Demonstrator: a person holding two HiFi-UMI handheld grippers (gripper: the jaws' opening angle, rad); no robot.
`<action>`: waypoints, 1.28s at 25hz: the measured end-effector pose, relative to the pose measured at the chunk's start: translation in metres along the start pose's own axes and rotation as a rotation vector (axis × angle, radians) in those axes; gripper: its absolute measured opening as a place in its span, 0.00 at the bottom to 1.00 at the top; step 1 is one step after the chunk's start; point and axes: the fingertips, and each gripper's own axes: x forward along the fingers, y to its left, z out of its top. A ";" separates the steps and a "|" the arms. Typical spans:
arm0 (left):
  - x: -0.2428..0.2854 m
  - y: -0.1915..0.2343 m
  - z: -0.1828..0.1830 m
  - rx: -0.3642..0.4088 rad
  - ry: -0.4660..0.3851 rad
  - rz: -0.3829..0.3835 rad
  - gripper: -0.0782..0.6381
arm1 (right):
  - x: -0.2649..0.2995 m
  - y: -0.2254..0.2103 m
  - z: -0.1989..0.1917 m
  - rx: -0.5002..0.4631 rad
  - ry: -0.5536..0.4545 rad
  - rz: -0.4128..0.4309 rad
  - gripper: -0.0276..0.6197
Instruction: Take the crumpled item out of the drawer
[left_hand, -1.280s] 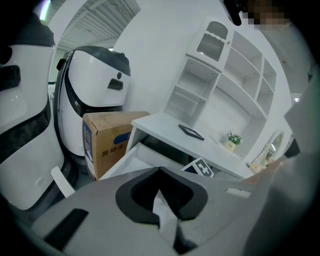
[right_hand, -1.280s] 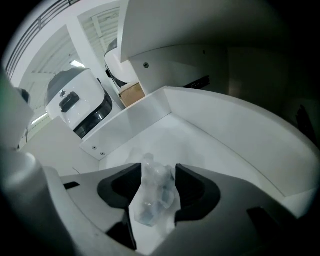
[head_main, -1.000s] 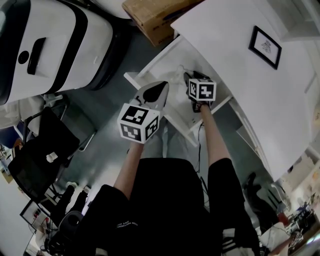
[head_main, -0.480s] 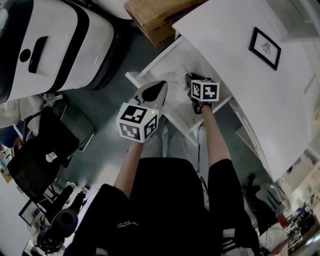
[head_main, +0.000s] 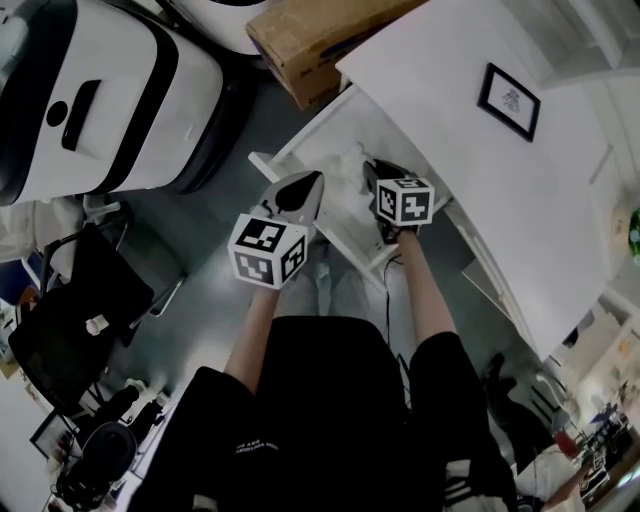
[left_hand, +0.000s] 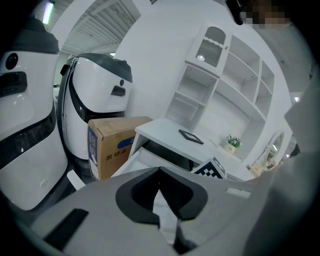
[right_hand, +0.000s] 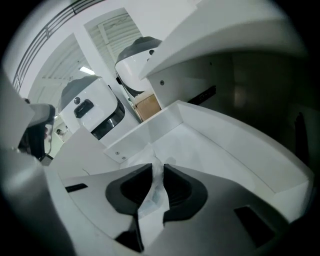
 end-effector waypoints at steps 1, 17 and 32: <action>-0.002 -0.001 0.001 0.001 -0.004 -0.001 0.11 | -0.006 0.003 0.003 -0.003 -0.016 0.000 0.14; -0.043 -0.019 0.024 0.057 -0.079 -0.018 0.11 | -0.108 0.064 0.061 -0.083 -0.266 0.092 0.13; -0.089 -0.032 0.073 0.131 -0.250 -0.003 0.11 | -0.207 0.105 0.119 -0.127 -0.525 0.139 0.13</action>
